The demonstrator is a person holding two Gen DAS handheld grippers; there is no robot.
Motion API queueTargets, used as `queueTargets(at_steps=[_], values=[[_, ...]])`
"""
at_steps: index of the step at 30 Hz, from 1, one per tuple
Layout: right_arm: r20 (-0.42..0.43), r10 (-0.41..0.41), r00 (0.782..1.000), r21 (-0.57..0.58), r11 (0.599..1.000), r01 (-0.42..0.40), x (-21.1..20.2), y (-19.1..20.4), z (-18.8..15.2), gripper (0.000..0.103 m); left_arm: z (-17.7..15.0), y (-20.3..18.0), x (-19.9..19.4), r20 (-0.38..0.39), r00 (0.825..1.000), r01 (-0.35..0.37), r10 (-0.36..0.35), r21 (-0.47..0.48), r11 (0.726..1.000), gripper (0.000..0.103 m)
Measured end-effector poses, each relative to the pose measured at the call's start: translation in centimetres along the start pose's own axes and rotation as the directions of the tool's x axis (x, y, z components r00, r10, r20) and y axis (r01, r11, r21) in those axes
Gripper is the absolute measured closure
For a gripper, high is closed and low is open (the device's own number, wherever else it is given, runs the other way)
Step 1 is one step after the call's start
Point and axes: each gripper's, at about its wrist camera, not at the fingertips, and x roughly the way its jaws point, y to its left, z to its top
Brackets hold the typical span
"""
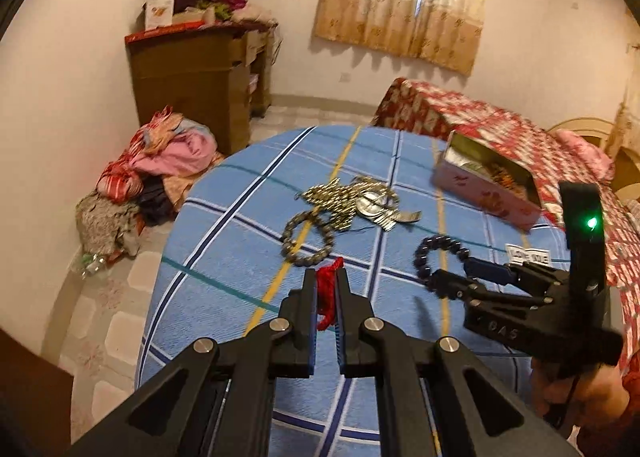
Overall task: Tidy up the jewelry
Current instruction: 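Grasp the dark purple bead bracelet with the right tool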
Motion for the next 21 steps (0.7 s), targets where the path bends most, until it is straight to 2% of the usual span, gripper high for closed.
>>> queueTargets(at_steps=[2,6,8,10,12,14,16,21], values=[[-0.032,-0.013,0.999,0.008,1.000,0.014,1.0,-0.1,-0.1,0.053,0.1,-0.1,0.3,-0.007,0.999,-0.033,0.033,0.010,0.999,0.097],[-0.031,-0.042,0.999,-0.004,0.999,0.042,1.3,0.0,-0.2,0.065,0.3,-0.3,0.8,-0.016,0.997,-0.072,0.072,0.032,0.997,0.097],[-0.034,-0.062,0.998,-0.026,0.998,0.061,1.4,0.2,-0.1,0.083,0.3,-0.4,0.9,-0.019,0.996,-0.082,0.082,0.038,0.996,0.097],[-0.035,-0.048,0.998,-0.010,0.999,0.048,1.4,-0.2,0.0,0.086,0.3,-0.5,1.0,-0.022,0.996,-0.091,0.092,0.044,0.995,0.097],[-0.041,-0.007,0.999,0.042,0.999,0.009,1.4,-0.9,0.1,0.087,0.4,-0.6,0.9,-0.020,0.995,-0.096,0.097,0.046,0.994,0.097],[-0.045,0.074,0.996,0.132,0.989,-0.068,0.9,-2.2,0.2,0.087,0.5,-0.7,0.7,-0.016,0.995,-0.097,0.098,0.048,0.994,0.097],[-0.012,0.159,0.987,0.230,0.961,-0.152,-0.4,-3.5,0.1,0.087,0.5,-0.7,0.5,-0.012,0.995,-0.094,0.094,0.048,0.994,0.097],[0.094,0.288,0.953,0.335,0.892,-0.303,-4.4,-5.2,0.2,0.087,0.7,-0.5,0.3,-0.001,0.999,-0.042,0.042,0.018,0.999,0.097]])
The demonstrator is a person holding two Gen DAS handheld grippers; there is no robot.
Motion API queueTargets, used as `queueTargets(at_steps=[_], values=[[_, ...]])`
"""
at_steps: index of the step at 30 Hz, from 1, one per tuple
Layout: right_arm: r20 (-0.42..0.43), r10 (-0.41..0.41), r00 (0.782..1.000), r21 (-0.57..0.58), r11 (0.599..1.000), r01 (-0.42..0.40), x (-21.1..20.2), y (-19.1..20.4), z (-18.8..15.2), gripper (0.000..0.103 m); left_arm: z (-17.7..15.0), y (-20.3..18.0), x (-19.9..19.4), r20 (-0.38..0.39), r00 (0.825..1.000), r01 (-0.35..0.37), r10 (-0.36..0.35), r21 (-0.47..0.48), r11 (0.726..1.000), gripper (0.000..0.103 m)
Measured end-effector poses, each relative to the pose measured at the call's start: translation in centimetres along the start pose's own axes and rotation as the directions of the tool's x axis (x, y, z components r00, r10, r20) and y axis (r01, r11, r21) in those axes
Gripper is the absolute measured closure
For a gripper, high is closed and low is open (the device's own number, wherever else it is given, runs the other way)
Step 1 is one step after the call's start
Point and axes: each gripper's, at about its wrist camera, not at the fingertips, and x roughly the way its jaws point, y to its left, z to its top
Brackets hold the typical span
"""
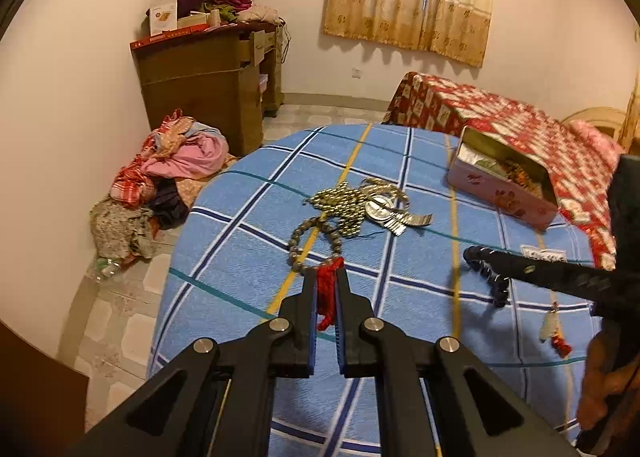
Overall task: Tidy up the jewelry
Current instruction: 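Grasp the dark purple bead bracelet with the right tool, then carry the red charm and purple bracelet into the pink tin and open both tools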
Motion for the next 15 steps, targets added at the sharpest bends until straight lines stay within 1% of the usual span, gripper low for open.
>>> queueTargets(at_steps=[5,6,8,12,15], values=[[0.063,0.094,0.994,0.072,0.992,-0.099,-3.2,-0.1,0.5,0.087,0.3,-0.4,-0.2,0.012,1.000,0.016,-0.016,-0.003,1.000,0.097],[0.074,0.131,0.989,0.094,0.986,-0.138,-3.7,-0.3,0.6,0.087,0.4,-0.6,-0.3,0.013,1.000,0.021,-0.020,-0.004,1.000,0.097],[0.088,0.167,0.982,0.111,0.978,-0.176,-4.2,-0.2,1.2,0.087,0.4,-0.8,-0.3,0.014,1.000,0.028,-0.027,-0.004,1.000,0.097],[0.118,0.179,0.977,0.095,0.977,-0.190,-5.4,0.3,1.6,0.087,0.6,-1.5,-0.5,0.024,0.999,0.036,-0.036,0.013,0.999,0.097],[0.139,0.190,0.972,0.100,0.974,-0.205,-6.4,-0.1,1.8,0.087,0.7,-1.9,-0.6,0.025,0.999,0.046,-0.046,0.019,0.999,0.097]])
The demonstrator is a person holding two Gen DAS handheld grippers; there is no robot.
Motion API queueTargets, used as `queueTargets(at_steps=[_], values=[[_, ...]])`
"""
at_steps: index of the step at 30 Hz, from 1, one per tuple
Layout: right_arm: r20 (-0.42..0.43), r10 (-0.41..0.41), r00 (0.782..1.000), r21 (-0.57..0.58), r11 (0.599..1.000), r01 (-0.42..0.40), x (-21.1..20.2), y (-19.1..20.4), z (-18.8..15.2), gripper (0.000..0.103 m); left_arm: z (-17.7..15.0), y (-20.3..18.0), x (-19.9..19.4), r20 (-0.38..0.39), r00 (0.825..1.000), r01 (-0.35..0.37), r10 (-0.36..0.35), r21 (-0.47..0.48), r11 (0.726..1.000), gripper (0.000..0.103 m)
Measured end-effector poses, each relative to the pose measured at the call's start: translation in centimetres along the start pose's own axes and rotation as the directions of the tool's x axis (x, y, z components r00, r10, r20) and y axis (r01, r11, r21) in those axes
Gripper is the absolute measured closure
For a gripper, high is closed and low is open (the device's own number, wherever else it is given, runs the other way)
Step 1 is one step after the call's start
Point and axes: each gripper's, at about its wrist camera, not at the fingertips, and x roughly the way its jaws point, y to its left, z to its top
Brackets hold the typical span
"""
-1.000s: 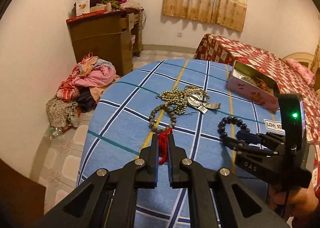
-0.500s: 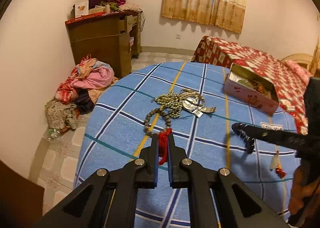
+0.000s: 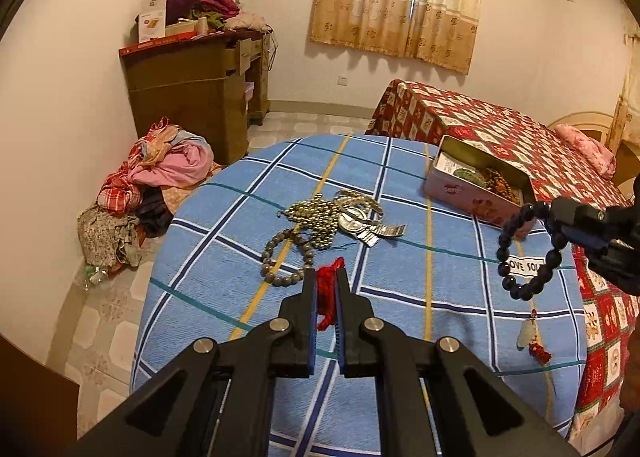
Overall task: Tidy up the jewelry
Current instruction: 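Carry the red charm and purple bracelet into the pink tin and open both tools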
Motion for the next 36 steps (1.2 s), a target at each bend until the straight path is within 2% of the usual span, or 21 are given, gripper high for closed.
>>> queueTargets(at_steps=[6,10,13,20,24,31,36], values=[[0.018,0.029,0.999,0.027,0.999,-0.030,-0.7,-0.3,0.1,0.087,0.1,-0.6,-0.2,0.011,1.000,0.020,-0.020,0.020,1.000,0.097],[0.030,0.029,0.999,0.023,0.999,-0.030,-1.9,-0.1,0.1,0.087,0.3,-1.0,-1.0,0.041,0.995,0.091,-0.092,0.018,0.996,0.097],[0.051,0.031,0.998,0.025,0.999,-0.032,-2.7,0.0,0.3,0.087,0.5,-1.4,-1.5,0.061,0.993,0.097,-0.099,0.038,0.995,0.097],[0.092,0.044,0.995,0.041,0.998,-0.048,-4.5,-0.5,1.2,0.087,0.9,-2.6,-1.0,0.051,0.993,0.107,-0.110,0.052,0.993,0.097],[0.132,0.028,0.991,0.051,0.998,-0.035,-6.2,-1.1,2.7,0.087,1.7,-4.2,-0.3,0.042,0.989,0.140,-0.144,0.082,0.987,0.097],[0.240,-0.042,0.970,0.029,0.999,0.036,-9.4,-2.6,7.6,0.087,5.9,-8.9,2.0,0.069,0.975,0.197,-0.210,0.161,0.967,0.097],[0.259,-0.109,0.960,0.044,0.994,0.101,-8.7,-5.7,11.0,0.087,9.6,-12.1,5.6,0.071,0.964,0.241,-0.257,0.179,0.954,0.097]])
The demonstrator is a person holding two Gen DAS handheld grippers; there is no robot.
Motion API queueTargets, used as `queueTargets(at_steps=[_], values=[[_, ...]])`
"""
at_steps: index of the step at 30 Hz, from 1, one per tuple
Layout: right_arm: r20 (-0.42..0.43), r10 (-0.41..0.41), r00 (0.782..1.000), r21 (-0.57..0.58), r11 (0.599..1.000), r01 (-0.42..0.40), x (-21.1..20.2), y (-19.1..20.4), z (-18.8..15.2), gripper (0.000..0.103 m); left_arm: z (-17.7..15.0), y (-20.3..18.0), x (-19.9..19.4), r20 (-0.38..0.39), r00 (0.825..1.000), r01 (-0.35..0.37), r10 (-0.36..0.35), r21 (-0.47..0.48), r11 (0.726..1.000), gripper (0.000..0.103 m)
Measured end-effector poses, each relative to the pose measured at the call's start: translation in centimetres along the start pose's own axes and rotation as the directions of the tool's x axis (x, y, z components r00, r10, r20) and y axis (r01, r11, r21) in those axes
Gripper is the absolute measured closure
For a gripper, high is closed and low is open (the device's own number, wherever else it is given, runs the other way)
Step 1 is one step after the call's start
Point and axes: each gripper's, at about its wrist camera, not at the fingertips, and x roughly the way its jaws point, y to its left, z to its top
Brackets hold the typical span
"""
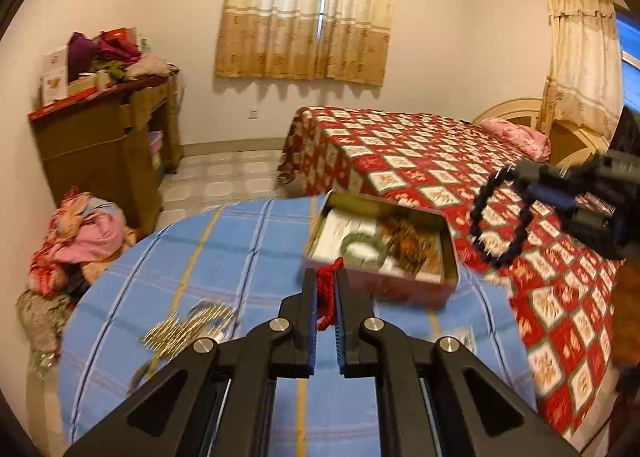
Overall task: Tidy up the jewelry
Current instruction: 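Carry the red charm and purple bracelet into the pink tin and open both tools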
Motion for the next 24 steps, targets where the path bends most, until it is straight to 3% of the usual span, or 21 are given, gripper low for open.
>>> queueTargets(at_steps=[6,14,24], values=[[-0.006,-0.074,0.997,0.042,0.996,0.074,3.4,-5.3,1.6,0.087,3.1,-2.2,6.9,0.008,1.000,0.030,-0.030,0.050,0.998,0.097],[-0.080,-0.165,0.983,-0.023,0.986,0.164,7.6,-8.3,1.1,0.087,2.7,-3.2,14.9,-0.080,0.997,0.013,-0.006,0.097,0.995,0.097],[-0.153,-0.159,0.975,-0.062,0.987,0.151,10.8,-9.2,-0.7,0.086,1.7,-3.4,18.7,-0.138,0.988,-0.051,0.069,0.130,0.990,0.096]])
